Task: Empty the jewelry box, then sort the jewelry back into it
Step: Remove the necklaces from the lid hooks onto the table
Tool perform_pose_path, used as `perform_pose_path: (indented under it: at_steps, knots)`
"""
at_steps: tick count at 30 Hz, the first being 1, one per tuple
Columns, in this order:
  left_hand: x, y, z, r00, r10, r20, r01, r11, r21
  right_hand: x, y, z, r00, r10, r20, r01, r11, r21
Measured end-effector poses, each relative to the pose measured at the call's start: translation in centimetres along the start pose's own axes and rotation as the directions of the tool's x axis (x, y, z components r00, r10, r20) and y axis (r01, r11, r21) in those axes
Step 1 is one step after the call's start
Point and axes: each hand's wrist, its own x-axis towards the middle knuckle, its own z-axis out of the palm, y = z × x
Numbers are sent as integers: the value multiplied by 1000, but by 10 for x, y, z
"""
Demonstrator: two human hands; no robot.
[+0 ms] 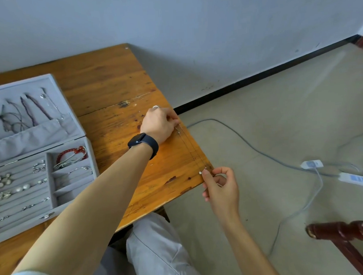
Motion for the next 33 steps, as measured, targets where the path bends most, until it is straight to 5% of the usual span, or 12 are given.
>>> perform_pose_path:
  at_steps: [23, 30, 33]
  knots:
    - [1, -7, -5, 993, 28, 113, -32, 999, 35, -4, -1, -7, 999, -15, 38, 14, 1000, 27]
    - [-25, -8, -32, 988, -2, 154, -24, 986, 166, -8, -14, -32, 971, -238, -1, 234, 955, -180]
    - [-48, -5, -48, 986, 0, 165, -45, 962, 269, -12, -33, -34, 885, -458, 85, 454, 807, -377]
